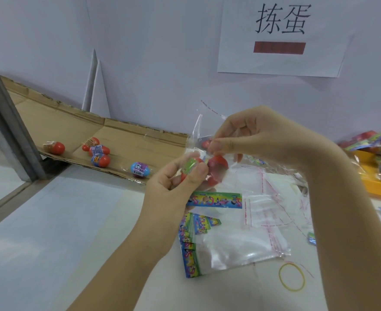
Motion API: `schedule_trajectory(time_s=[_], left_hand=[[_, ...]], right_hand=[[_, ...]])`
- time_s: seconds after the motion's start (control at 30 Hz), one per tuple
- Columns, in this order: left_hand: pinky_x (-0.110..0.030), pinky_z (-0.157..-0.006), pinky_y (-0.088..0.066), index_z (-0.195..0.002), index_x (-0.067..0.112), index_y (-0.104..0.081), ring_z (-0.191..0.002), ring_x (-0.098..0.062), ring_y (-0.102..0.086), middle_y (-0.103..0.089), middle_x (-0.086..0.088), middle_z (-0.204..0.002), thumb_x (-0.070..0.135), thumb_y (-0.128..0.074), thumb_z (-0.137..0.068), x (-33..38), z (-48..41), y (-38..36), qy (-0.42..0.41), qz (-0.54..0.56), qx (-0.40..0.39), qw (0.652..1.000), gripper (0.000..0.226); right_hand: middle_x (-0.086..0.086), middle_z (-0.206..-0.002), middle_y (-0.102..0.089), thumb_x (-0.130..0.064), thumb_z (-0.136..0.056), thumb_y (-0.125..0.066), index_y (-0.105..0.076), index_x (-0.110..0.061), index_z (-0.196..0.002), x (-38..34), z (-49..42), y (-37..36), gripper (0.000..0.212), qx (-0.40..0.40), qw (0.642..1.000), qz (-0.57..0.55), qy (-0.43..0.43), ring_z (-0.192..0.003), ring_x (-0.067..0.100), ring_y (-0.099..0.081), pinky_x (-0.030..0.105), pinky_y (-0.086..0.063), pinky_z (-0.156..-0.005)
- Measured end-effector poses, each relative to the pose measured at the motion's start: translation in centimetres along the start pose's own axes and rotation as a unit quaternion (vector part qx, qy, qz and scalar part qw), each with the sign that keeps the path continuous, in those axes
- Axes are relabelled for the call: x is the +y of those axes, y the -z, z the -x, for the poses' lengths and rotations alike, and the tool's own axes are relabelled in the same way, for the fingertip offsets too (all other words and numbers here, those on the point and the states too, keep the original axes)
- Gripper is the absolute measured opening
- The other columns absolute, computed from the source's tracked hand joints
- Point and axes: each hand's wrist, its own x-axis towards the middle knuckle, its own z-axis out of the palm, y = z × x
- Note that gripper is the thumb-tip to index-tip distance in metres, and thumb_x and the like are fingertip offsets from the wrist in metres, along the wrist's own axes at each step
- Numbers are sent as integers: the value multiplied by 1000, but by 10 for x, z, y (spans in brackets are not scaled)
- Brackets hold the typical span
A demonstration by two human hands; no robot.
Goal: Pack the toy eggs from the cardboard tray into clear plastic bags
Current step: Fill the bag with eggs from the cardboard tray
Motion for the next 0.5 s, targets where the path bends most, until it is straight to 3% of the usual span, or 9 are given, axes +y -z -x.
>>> schedule_trajectory(time_s=[0.1, 0.2, 0.27, 0.33, 0.5], left_hand=[[-29, -67, -61, -118, 7, -65, -77, -18, -74, -76, -10, -93, 20, -79, -52, 3, -1, -1, 34, 97, -20, 994, 69], [-25, -59, -59, -113, 1, -63, -71, -17, -73, -76, -10, -87, 14, -78, -47, 3, -2, -2, 56, 127, 10, 990, 69], [-27, -59, -59, -111, 1, -64, -72, -17, -73, -75, -11, -89, 14, -77, -49, 2, -2, -3, 62, 152, 30, 986, 65], [-28, -62, -60, -107, 5, -68, -76, -17, -74, -75, -11, -95, 15, -75, -54, 2, -1, -4, 52, 187, 31, 980, 55], [-26, -61, -59, -119, 7, -65, -77, -17, -74, -76, -10, -98, 19, -67, -68, 2, 1, -7, 40, 211, 51, 975, 52]], right_hand=[[0, -74, -73, -48, -64, -77, -74, -22, -81, 1, 0, 1, 32, -3, 1000, 7, 2, -71, 24, -66, 30, -52, -67], [-8, -70, -72, -33, -71, -80, -73, -26, -72, 2, 0, 2, 10, 10, 1000, -3, 4, -62, 8, -62, 19, -48, -60], [-7, -71, -72, -25, -73, -81, -72, -27, -67, 2, -1, 1, 10, 22, 1000, -16, 11, -57, 2, -59, 13, -46, -55], [-5, -70, -71, -22, -75, -79, -73, -22, -72, 1, -1, -1, 6, 16, 1000, -20, 14, -59, 3, -59, 15, -48, -56], [0, -77, -74, -23, -87, -69, -72, -11, -84, 1, -5, -7, 12, -5, 1000, -17, -10, -62, 9, -60, 27, -56, -65]])
